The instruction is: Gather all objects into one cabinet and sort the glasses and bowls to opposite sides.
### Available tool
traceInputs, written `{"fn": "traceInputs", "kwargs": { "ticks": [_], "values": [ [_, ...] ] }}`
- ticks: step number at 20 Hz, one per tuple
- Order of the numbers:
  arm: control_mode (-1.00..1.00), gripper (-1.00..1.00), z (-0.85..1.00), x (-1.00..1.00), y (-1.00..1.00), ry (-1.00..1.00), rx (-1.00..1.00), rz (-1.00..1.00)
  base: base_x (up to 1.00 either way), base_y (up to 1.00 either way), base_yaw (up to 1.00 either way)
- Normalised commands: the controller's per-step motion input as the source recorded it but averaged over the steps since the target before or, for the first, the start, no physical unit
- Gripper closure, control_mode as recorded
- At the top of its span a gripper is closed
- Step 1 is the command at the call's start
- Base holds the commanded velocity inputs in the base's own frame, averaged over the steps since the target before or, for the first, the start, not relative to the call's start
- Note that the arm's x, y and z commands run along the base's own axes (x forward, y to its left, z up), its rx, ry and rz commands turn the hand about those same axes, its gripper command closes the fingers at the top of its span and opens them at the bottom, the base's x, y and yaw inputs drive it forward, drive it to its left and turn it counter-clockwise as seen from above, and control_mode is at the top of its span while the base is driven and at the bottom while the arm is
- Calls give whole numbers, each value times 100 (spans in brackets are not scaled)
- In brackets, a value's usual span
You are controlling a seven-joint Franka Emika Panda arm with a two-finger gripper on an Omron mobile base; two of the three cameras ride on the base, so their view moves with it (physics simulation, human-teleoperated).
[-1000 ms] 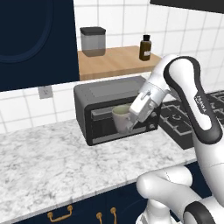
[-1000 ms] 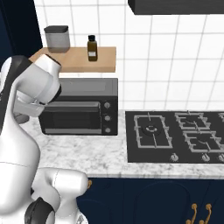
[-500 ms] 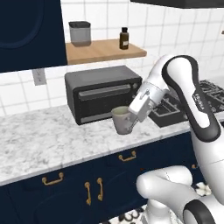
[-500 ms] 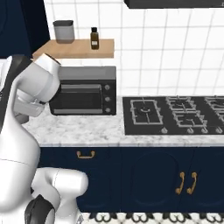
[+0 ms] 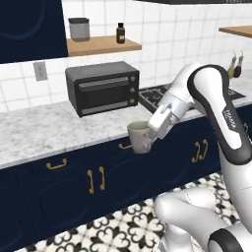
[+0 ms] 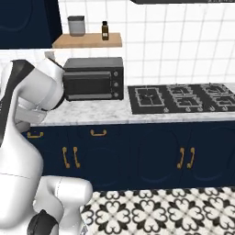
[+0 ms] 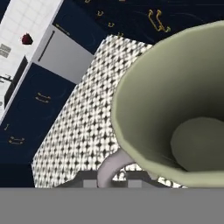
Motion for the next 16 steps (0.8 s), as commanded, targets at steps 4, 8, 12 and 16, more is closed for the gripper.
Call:
{"fn": "traceInputs", "kwargs": {
  "ticks": [4, 8, 12, 16],
  "values": [
    [100, 100, 0, 0, 0, 0, 0, 0, 38, 100, -12],
    [100, 100, 0, 0, 0, 0, 0, 0, 2, 84, -9],
    [100, 100, 0, 0, 0, 0, 0, 0, -67, 31, 0],
    [100, 100, 0, 0, 0, 0, 0, 0, -100, 76, 0]
  ]
}}
